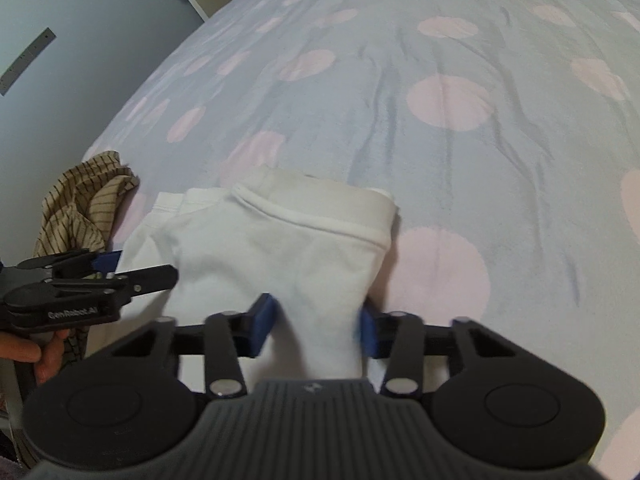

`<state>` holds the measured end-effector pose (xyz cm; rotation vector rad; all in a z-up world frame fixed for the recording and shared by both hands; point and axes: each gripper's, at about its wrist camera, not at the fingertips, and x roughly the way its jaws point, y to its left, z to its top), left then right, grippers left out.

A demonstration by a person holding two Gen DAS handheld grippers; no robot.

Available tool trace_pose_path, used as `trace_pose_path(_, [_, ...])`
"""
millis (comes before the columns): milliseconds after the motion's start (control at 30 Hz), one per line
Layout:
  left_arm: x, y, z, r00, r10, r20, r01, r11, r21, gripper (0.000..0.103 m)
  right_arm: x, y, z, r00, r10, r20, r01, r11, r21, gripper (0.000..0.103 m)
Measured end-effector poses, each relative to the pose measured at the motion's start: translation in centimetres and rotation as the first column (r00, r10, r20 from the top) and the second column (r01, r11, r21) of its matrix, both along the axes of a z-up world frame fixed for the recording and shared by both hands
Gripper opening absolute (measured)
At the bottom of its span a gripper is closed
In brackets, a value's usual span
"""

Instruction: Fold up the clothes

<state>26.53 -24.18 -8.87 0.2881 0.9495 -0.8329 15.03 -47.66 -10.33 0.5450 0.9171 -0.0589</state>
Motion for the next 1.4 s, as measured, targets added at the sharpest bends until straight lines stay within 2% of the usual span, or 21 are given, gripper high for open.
trace_pose_path(33, [0.0, 0.1, 0.2, 1.000, -0.001, -0.001, 0.001, 1.000, -0.006, 0.027, 0.0, -0.2, -0.1, 1.000, -0.003, 0.009, 0.003, 1.000, 0.020, 0.018])
trace_pose_path(133, [-0.2, 0.2, 0.7, 1.000, -0.003, 0.001, 0.003, 1.000, -0.018, 0.013, -0.3, -0.4, 0.0, 0.999, -0.024, 0.022, 0.022, 0.998, 0.064, 0.014])
trace_pose_path(200, [-0.4, 0.3, 1.3, 1.000, -0.007, 0.009, 0.007, 0.999, -0.031, 0.011, -0.5, -0.3, 0.4, 0.999, -0.028, 0.036, 0.026, 0.998, 0.062, 0.014])
trace_pose_path(433, [-3.0, 1.7, 5.9, 0.995, -0.016, 0.099, 0.029, 0.992, -0.125, 0.009, -2.4, 1.1, 4.8, 0.990, 0.003, 0.139, -0.005, 1.000, 0.011, 0.013])
trace_pose_path(700, [-7.3, 4.4, 12.0, 0.976, -0.002, 0.218, 0.056, 0.969, -0.242, 0.009, -6.9, 3.2, 11.0, 0.960, 0.031, 0.279, -0.008, 0.996, -0.083, 0.013])
trace_pose_path(900, [-10.9, 5.8, 16.5, 0.951, -0.004, 0.309, 0.107, 0.942, -0.317, 0.009, -11.2, 4.6, 16.1, 0.922, 0.045, 0.383, 0.015, 0.988, -0.153, 0.013])
trace_pose_path(1000, [-12.9, 5.9, 18.4, 0.928, -0.024, 0.372, 0.157, 0.931, -0.331, 0.009, -13.8, 5.1, 18.4, 0.902, 0.055, 0.429, 0.034, 0.980, -0.197, 0.013])
trace_pose_path(1100, [-14.7, 5.6, 20.2, 0.909, -0.038, 0.415, 0.199, 0.914, -0.354, 0.009, -16.4, 5.1, 20.4, 0.883, 0.057, 0.466, 0.064, 0.969, -0.239, 0.013])
trace_pose_path(1267, [-17.9, 4.7, 23.1, 0.891, -0.054, 0.451, 0.265, 0.869, -0.418, 0.008, -20.6, 4.4, 23.8, 0.852, 0.050, 0.521, 0.128, 0.946, -0.298, 0.013])
trace_pose_path(1400, [-20.3, 2.8, 25.5, 0.875, -0.106, 0.473, 0.334, 0.838, -0.432, 0.008, -24.6, 3.1, 26.6, 0.834, 0.053, 0.549, 0.170, 0.922, -0.347, 0.013])
